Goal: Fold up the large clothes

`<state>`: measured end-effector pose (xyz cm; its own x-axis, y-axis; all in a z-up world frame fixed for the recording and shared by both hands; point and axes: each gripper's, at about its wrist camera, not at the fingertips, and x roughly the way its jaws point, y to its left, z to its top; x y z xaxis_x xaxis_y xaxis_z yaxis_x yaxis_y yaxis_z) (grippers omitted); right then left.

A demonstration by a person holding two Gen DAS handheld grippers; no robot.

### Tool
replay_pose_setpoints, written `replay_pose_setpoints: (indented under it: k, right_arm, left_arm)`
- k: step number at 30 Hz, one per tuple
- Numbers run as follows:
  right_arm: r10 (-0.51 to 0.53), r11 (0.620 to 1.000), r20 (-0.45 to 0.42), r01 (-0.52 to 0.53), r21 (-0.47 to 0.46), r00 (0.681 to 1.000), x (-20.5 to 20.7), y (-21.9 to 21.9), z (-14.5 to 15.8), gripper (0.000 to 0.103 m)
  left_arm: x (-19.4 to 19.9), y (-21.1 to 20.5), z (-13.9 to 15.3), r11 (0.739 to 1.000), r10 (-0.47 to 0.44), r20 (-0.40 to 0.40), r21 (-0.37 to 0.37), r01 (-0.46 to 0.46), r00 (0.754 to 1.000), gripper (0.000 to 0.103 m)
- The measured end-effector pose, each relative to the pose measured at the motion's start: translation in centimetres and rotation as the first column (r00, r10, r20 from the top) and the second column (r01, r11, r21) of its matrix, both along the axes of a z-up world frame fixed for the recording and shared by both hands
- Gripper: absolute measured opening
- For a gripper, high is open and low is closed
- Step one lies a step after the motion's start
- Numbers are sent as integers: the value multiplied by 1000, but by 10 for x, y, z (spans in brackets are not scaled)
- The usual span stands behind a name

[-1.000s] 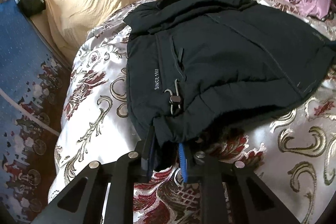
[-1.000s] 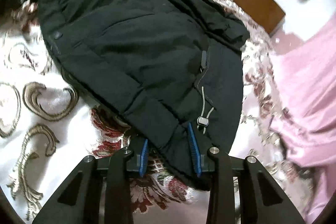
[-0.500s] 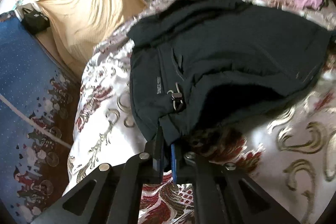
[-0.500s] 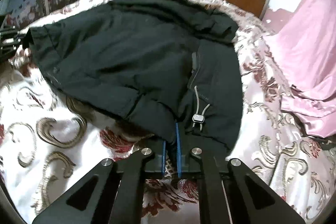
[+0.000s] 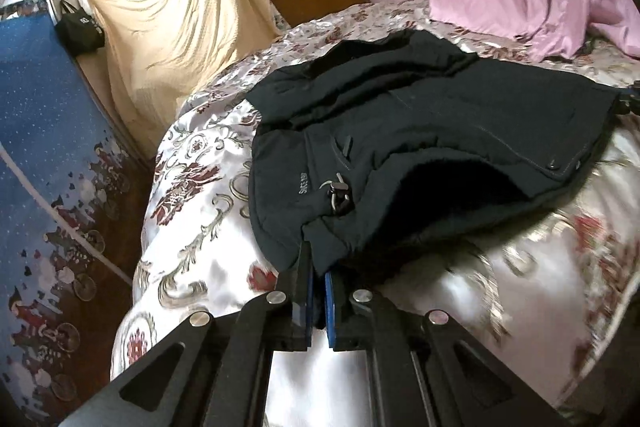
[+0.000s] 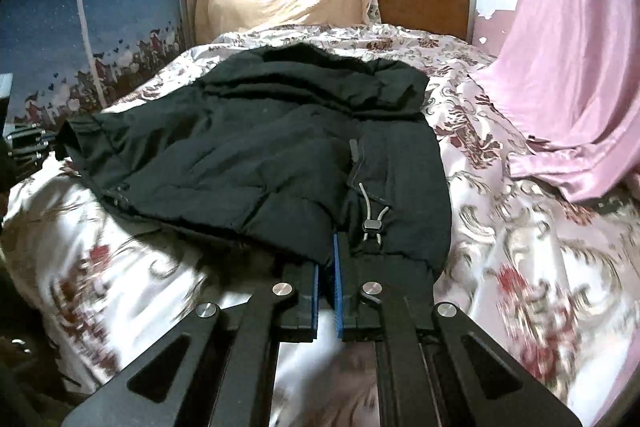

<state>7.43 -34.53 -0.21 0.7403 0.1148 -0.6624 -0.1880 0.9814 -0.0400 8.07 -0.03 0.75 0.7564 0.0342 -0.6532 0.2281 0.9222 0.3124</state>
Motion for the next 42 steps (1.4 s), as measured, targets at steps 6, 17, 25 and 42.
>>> replay_pose_setpoints:
  k: [6,17,25,42]
  right_arm:
    - [-35,998,48,33,47,998,-6,-10,20,5]
    - [-37,999,161,30,46,986,55,6,85,5]
    - [-74,997,213,67,41,974,120,10,111,5]
    - [-140,990,250,137,31,958,260,16,126,5]
  left_arm:
    - [1,1,22,998,8,20,-61,-7,1000,5]
    - [77,5,75,996,46,61,-79,-42,997,5]
    - [134,1,97,994,69,105,-87,-60,992,5]
    - [269,5,116,986,125,134,-124,-109,983,5]
